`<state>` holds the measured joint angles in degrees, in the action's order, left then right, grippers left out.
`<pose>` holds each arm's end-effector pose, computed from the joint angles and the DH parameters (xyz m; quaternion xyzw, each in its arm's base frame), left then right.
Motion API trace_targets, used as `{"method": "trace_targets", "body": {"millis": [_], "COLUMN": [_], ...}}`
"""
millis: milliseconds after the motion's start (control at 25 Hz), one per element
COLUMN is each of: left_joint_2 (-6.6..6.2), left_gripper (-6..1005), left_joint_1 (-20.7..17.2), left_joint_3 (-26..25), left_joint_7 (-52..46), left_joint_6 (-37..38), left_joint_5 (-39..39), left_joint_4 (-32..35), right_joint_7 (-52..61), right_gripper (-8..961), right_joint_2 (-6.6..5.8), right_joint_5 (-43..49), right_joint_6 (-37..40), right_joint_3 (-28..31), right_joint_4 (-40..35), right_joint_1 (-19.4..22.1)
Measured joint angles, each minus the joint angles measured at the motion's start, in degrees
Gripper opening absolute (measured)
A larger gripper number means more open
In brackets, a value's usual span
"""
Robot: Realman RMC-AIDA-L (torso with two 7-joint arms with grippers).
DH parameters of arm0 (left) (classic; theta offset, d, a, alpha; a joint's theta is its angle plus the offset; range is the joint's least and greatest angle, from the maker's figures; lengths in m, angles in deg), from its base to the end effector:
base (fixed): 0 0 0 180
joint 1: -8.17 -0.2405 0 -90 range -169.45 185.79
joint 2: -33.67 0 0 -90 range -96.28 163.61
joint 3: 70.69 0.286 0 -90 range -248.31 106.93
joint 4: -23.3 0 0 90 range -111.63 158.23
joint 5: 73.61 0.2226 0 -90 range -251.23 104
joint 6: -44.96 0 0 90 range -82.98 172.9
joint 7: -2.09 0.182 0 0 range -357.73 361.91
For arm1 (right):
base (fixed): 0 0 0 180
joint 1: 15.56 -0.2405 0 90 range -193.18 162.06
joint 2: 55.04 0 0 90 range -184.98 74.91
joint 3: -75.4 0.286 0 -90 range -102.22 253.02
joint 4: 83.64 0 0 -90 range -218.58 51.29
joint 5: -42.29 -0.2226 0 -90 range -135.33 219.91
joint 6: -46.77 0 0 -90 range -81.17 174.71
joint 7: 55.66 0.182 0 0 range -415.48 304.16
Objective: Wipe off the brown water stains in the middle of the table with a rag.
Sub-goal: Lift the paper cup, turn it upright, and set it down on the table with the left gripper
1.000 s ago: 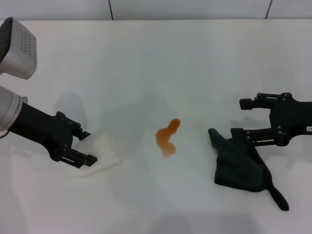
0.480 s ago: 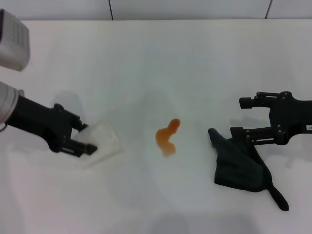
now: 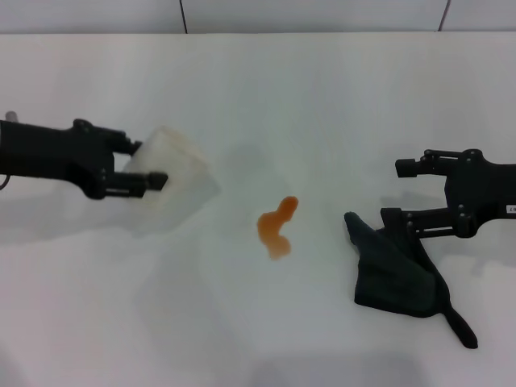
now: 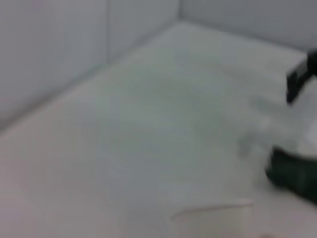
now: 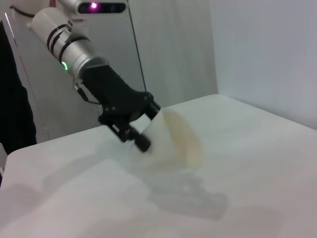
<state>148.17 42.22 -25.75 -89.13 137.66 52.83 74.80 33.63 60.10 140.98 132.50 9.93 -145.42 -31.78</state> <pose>-0.2711 0.3936 0.0022 -0.9736 -0.1770 -0.0847 0.1164 0.2627 0.3389 -0.0131 -0.9584 0.1552 0.1963 0.1371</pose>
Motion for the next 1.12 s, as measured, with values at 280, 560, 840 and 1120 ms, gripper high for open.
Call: {"method": "trace_targets", "body": {"millis": [280, 560, 840, 1120], "left_joint_2": [1.73, 4.53, 4.67, 4.77], "left_gripper": [563, 562, 561, 561], "left_joint_1": [-4.45, -8.74, -11.19, -14.54], "left_joint_3": [-1.19, -1.57, -1.78, -1.79], "left_joint_7": [3.82, 9.65, 17.98, 25.72], "left_joint_6": [-4.35, -8.25, -8.78, -9.48], "left_joint_5": [-9.20, -13.67, -21.02, -28.70], "left_joint_4": [-0.07, -0.92, -7.28, -12.67], "right_joint_7": [0.00, -0.19, -0.42, -0.44], "right_gripper": [842, 842, 842, 841], "right_joint_2": [0.00, 0.00, 0.00, 0.00], "right_joint_5": [0.01, -0.53, -0.60, -0.59], "right_joint_6": [-0.08, -0.18, -0.28, -0.31], "right_joint_3": [-0.01, -0.61, -1.49, -2.39], "right_joint_4": [-0.02, 0.48, 0.76, 0.44], "right_joint_1": [-0.13, -0.22, -0.25, -0.69]}}
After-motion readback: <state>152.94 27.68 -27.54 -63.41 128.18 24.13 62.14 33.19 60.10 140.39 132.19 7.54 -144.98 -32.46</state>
